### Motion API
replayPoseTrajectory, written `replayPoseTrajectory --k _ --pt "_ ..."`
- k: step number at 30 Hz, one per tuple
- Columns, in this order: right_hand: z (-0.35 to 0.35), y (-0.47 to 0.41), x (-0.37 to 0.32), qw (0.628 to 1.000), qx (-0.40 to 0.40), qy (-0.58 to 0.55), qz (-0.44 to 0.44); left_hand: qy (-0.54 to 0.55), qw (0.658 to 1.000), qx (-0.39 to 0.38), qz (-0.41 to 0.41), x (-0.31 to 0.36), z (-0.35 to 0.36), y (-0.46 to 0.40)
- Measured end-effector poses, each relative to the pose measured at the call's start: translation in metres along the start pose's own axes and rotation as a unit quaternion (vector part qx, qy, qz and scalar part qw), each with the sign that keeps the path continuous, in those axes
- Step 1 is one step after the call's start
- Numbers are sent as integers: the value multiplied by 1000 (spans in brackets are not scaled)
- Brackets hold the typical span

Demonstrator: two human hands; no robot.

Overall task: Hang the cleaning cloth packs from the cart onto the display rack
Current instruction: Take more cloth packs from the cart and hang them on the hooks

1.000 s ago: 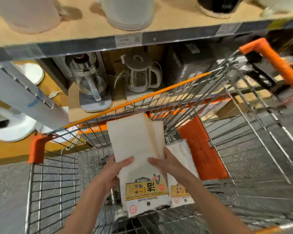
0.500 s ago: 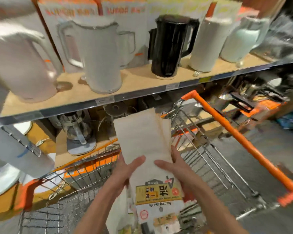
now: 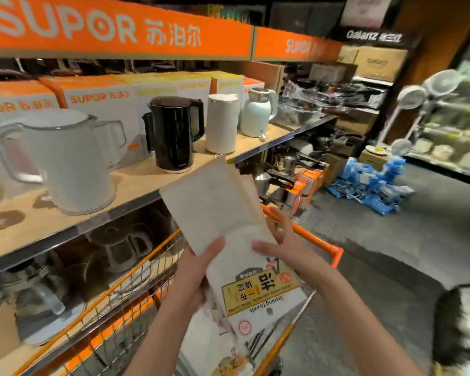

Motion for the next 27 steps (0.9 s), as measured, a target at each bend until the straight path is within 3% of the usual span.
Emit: replayPoseTrajectory --k 6,11,18,24,27 --pt "-34 105 14 992 124 -11 -31 74 997 -13 -14 -1 50 17" --pt "-41 195 40 942 313 -79 -89 102 988 -110 -29 -18 118 52" --pt "-36 306 72 826 523 -164 -133 125 967 -179 -131 -47 222 135" --pt "-35 433 101 725 654 -198 -93 85 937 -264 -212 -88 306 252" --pt "-27 496 120 644 724 -235 -77 68 921 -286 -256 -115 342 318"
Point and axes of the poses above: each hand's wrist, its own y-axis away from the middle knuckle, its own z-axis out of the palm, x = y × z, the point moved 1 cm from there along -y, towards the middle knuckle, and after that the axes turned 3 degrees about -y, right-handed, at the moved point
